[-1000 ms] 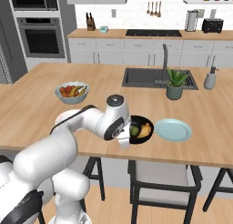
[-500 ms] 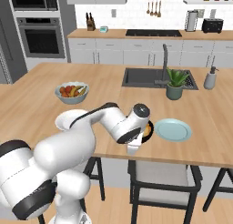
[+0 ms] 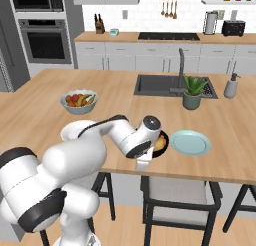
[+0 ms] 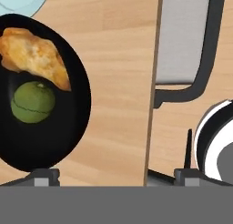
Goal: Pick the chicken drumstick and lime from their plates and place them in the bowl. Then put the bowl in the fridge.
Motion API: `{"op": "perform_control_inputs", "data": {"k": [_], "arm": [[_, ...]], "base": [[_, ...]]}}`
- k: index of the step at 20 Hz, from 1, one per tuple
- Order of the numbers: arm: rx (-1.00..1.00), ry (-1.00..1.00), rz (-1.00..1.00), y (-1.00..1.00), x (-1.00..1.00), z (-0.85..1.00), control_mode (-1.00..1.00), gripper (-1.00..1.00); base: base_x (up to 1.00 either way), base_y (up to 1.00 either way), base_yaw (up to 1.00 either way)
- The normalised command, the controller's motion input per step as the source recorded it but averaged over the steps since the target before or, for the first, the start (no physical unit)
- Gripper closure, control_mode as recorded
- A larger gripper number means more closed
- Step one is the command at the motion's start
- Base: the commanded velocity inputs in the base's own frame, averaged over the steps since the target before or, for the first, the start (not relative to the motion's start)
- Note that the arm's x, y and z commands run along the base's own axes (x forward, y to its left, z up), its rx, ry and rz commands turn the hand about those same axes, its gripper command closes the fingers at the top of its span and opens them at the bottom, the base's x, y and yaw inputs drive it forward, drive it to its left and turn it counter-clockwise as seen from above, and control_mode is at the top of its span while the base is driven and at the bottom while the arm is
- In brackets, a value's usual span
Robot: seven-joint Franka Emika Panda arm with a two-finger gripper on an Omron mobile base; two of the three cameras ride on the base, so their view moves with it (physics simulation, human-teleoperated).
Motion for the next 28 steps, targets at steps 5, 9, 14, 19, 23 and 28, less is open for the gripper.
{"op": "perform_control_inputs", "data": {"k": [5, 9, 14, 19, 23, 28], "arm": [[0.0, 0.0, 0.0, 0.03, 0.33, -0.24, -1.0, -1.0], [0.0, 0.0, 0.0, 0.0, 0.26, -0.04, -1.0, -1.0], [0.0, 0.0, 0.0, 0.0, 0.24, -0.12, -1.0, -1.0], [0.0, 0.0, 0.0, -0.07, 0.19, -0.23, -1.0, -1.0], [0.0, 0.0, 0.0, -0.06, 0.13, -0.09, -1.0, -1.0], [0.0, 0.0, 0.0, -0.06, 0.06, -0.04, -1.0, -1.0]], "base": [[0.0, 0.0, 0.0], [0.0, 0.0, 0.0], [0.0, 0.0, 0.0], [0.0, 0.0, 0.0], [0.0, 0.0, 0.0], [0.0, 0.0, 0.0]]}}
